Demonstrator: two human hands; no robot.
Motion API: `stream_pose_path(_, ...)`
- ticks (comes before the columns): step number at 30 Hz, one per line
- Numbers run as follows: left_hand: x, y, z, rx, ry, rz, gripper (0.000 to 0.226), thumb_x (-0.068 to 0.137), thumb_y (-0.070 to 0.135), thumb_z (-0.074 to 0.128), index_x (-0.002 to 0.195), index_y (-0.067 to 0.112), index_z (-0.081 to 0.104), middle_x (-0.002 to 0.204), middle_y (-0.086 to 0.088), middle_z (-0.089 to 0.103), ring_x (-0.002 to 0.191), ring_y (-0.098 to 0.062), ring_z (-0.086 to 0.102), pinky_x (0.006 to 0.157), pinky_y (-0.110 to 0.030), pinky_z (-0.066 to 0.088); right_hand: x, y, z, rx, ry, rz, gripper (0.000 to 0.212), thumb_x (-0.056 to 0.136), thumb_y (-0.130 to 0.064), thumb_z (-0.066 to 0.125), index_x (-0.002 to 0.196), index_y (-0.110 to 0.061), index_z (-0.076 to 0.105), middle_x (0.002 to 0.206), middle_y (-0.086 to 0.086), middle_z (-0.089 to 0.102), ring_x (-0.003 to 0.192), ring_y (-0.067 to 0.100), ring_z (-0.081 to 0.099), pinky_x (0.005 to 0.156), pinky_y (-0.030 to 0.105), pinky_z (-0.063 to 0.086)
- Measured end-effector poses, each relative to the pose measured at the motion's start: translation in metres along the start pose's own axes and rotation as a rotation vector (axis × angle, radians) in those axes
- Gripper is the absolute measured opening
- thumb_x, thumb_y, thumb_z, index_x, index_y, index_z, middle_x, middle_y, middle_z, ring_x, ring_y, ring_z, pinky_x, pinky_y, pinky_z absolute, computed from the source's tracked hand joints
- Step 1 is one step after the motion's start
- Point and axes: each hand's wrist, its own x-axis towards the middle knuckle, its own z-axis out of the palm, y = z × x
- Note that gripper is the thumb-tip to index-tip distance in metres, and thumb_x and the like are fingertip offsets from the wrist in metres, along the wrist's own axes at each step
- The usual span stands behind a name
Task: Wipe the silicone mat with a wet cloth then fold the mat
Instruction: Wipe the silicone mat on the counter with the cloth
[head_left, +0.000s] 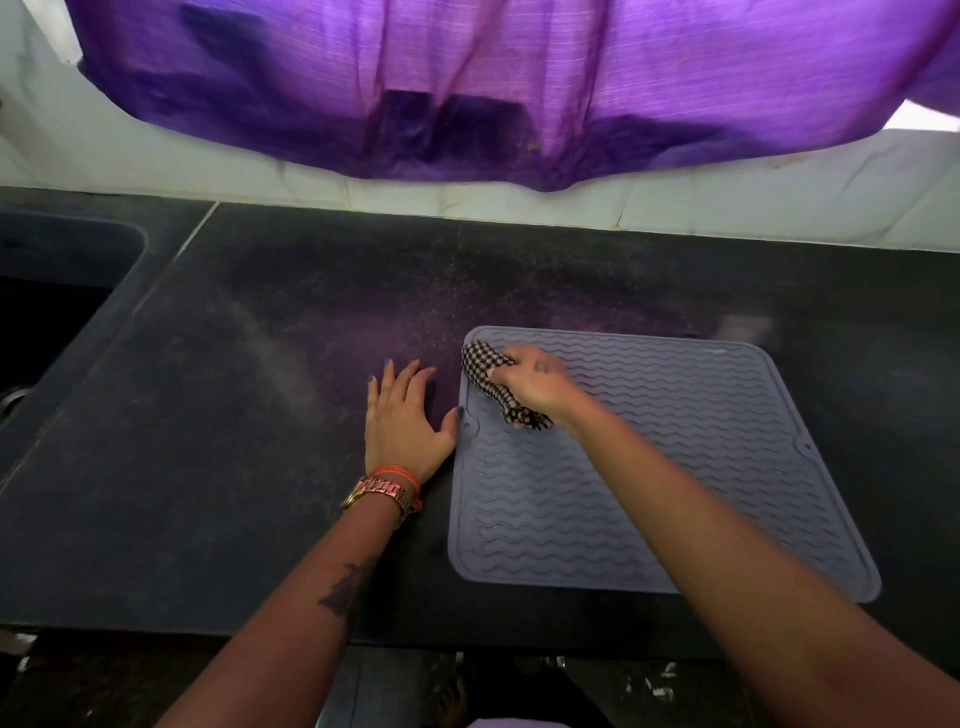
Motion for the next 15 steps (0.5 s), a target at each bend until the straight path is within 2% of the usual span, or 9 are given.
stream_pose_path(2,0.001,0.0,0.0,-0.001,0.001,0.001,0.058,0.081,0.041,0.058,0.133,0.019,0.045,0.147,-0.003,0.037,0.144,-0.025,0.014,0.118,-0.039,0.0,-0.008,0.001,-0.003,-0.011,-0.079,-0.005,0.015,0.086,-0.025,0.053,0.09,-0.013,0.062,0.09,0.01,0.064,0.093,0.029,0.061,0.069,0.031,0.041)
stream_pose_path(5,0.0,-0.001,0.0,0.005,-0.003,0.002,0.058,0.081,0.041,0.058,0.133,0.019,0.045,0.148,-0.003,0.037,0.144,-0.025,0.014,0.118,-0.039,0.0,-0.011,0.004,-0.01,0.059,-0.196,0.065,0.03,0.086,-0.024,0.059,0.11,-0.006,0.062,0.099,0.005,0.063,0.1,0.026,0.059,0.083,0.035,0.047)
stream_pose_path(6,0.0,-0.001,0.001,0.003,-0.004,0.001,0.058,0.081,0.041,0.058,0.133,0.019,0.044,0.148,-0.003,0.037,0.144,-0.024,0.014,0.118,-0.039,0.0,-0.008,0.006,-0.015,0.16,-0.235,0.125,0.035,0.086,-0.022,0.061,0.117,-0.005,0.059,0.106,0.007,0.062,0.101,0.025,0.06,0.086,0.038,0.051)
stream_pose_path(8,0.0,-0.001,0.001,-0.001,-0.002,-0.001,0.058,0.081,0.042,0.058,0.133,0.019,0.045,0.148,-0.003,0.037,0.144,-0.024,0.013,0.118,-0.039,0.0,-0.002,0.004,-0.025,0.486,-0.263,0.204,0.038,0.088,-0.016,0.06,0.122,-0.001,0.054,0.107,0.015,0.063,0.084,0.024,0.068,0.07,0.036,0.058)
stream_pose_path(9,0.0,-0.001,0.001,-0.004,0.002,-0.001,0.058,0.081,0.042,0.058,0.133,0.019,0.045,0.148,-0.003,0.037,0.144,-0.024,0.014,0.118,-0.039,0.0,0.005,0.003,-0.029,0.59,-0.219,0.209,0.04,0.089,-0.015,0.058,0.126,-0.002,0.05,0.11,0.017,0.063,0.081,0.025,0.068,0.067,0.035,0.058)
stream_pose_path(10,0.0,-0.001,0.001,-0.007,0.006,-0.002,0.057,0.081,0.041,0.058,0.132,0.019,0.045,0.147,-0.003,0.037,0.144,-0.025,0.014,0.118,-0.039,0.0,0.013,0.004,-0.03,0.619,-0.151,0.202,0.042,0.09,-0.015,0.056,0.131,-0.007,0.046,0.119,0.017,0.059,0.089,0.027,0.066,0.075,0.037,0.057)
stream_pose_path(12,0.0,-0.001,0.001,-0.007,0.004,-0.005,0.056,0.082,0.041,0.058,0.132,0.019,0.046,0.147,-0.003,0.038,0.143,-0.025,0.015,0.118,-0.039,0.0,0.024,0.001,-0.026,0.563,-0.083,0.177,0.047,0.091,-0.015,0.053,0.136,-0.017,0.039,0.134,0.014,0.048,0.113,0.031,0.055,0.094,0.043,0.047)
stream_pose_path(13,0.0,-0.001,0.001,-0.007,0.002,-0.004,0.056,0.082,0.041,0.058,0.132,0.019,0.046,0.147,-0.003,0.038,0.143,-0.025,0.015,0.118,-0.039,0.001,0.026,-0.001,-0.02,0.494,-0.092,0.159,0.047,0.091,-0.015,0.053,0.136,-0.019,0.039,0.137,0.012,0.046,0.119,0.03,0.05,0.099,0.042,0.043)
stream_pose_path(15,0.0,-0.001,0.001,-0.003,0.003,-0.001,0.056,0.081,0.041,0.058,0.132,0.019,0.046,0.147,-0.003,0.038,0.143,-0.025,0.015,0.118,-0.039,0.001,0.024,-0.001,-0.005,0.32,-0.084,0.12,0.043,0.091,-0.02,0.052,0.134,-0.02,0.045,0.134,0.009,0.051,0.115,0.024,0.052,0.098,0.036,0.041)
